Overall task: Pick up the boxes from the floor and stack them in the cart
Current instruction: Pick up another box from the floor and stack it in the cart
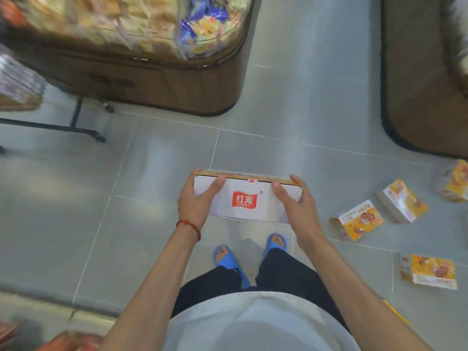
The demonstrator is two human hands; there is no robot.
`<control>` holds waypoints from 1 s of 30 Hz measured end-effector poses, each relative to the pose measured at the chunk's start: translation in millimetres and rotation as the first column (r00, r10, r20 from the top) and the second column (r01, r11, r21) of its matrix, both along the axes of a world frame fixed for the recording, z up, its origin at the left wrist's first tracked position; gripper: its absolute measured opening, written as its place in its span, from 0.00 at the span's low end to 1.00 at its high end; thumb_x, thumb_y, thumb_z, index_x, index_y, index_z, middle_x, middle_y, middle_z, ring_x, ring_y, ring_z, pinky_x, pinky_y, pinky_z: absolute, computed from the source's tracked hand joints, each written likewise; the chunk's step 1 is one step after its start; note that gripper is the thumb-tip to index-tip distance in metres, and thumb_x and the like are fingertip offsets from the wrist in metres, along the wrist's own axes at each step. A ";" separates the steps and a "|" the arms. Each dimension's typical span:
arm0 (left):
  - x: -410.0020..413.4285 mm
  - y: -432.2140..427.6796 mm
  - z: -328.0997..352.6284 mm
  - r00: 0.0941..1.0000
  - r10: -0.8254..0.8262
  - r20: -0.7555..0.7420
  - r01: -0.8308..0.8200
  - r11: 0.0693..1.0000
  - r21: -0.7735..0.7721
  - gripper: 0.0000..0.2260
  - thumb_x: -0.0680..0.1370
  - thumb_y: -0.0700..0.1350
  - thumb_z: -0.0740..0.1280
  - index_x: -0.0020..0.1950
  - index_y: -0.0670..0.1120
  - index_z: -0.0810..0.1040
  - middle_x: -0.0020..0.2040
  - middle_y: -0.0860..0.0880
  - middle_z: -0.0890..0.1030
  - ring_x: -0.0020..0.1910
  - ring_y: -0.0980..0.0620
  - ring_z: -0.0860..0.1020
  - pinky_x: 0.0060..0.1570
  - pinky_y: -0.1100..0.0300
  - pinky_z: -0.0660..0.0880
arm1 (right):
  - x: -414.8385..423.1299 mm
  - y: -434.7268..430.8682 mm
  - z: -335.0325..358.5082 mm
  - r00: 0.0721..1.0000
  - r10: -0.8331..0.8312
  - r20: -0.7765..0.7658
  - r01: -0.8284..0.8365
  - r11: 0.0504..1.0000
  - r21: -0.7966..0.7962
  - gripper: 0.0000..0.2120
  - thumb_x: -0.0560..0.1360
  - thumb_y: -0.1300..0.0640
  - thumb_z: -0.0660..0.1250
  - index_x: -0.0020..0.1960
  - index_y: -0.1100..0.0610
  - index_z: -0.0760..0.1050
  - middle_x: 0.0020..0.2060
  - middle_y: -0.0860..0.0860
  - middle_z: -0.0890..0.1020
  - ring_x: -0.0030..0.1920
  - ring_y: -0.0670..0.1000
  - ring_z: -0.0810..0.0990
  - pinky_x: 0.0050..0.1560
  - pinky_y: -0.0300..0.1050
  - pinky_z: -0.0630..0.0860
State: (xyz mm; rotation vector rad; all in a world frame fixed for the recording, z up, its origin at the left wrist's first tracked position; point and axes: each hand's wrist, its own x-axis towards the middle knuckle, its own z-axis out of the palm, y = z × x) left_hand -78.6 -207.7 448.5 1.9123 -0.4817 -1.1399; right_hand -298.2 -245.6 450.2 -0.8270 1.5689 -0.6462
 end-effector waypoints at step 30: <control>435.6 23.7 23.5 0.722 0.686 0.094 -0.677 0.728 -0.112 0.29 0.71 0.43 0.79 0.62 0.51 0.63 0.55 0.57 0.76 0.52 0.57 0.79 0.52 0.60 0.78 | 545.9 -128.8 17.7 0.612 0.789 -0.052 -0.788 0.604 -0.120 0.36 0.77 0.44 0.72 0.79 0.47 0.60 0.64 0.48 0.79 0.57 0.49 0.82 0.40 0.32 0.80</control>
